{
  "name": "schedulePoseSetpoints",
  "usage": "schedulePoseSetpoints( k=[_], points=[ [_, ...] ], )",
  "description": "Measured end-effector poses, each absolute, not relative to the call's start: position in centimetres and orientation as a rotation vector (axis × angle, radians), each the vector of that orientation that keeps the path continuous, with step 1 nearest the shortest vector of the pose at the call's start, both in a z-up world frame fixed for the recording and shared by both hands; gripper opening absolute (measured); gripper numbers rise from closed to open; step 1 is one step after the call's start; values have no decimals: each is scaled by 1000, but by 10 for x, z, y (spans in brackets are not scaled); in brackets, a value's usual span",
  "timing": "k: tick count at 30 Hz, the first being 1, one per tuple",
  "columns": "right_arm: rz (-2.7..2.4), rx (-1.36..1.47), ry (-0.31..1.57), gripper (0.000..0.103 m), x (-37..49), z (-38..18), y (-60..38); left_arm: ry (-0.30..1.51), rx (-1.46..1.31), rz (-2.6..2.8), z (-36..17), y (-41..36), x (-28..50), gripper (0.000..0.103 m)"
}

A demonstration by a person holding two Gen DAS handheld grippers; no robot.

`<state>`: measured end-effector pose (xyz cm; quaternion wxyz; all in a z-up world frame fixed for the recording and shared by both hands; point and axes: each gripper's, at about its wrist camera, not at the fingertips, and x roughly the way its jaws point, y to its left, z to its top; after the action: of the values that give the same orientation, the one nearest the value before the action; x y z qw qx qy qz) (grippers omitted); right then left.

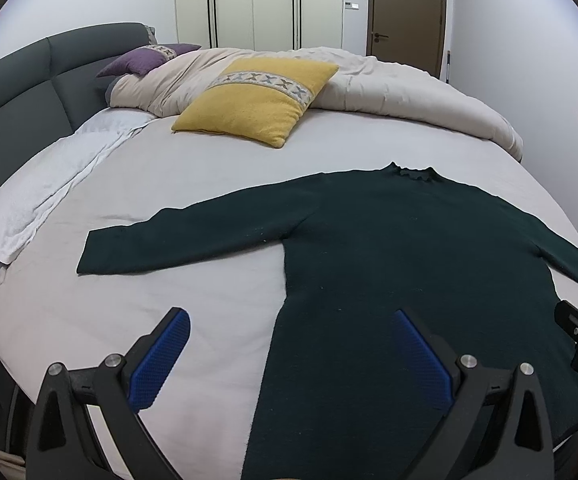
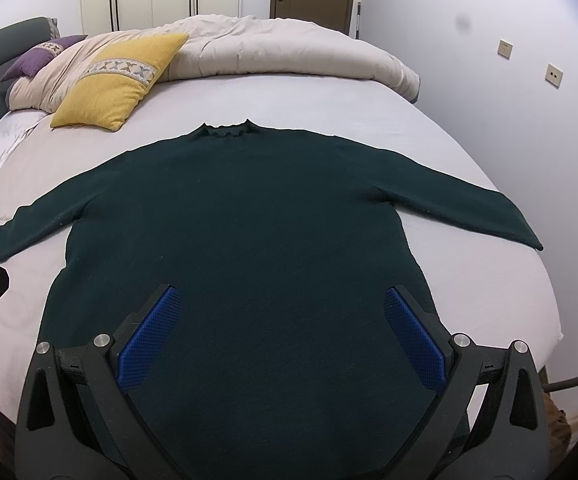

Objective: Fold small clothes

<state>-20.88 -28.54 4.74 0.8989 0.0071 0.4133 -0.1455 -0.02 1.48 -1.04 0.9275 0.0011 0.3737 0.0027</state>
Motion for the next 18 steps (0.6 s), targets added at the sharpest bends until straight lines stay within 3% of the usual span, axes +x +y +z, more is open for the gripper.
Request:
schedulePoseSetpoints(
  k=[18],
  points=[
    [-302,20,867,103,-203,46,-290,774,-12,15,-16,22,3,103]
  ],
)
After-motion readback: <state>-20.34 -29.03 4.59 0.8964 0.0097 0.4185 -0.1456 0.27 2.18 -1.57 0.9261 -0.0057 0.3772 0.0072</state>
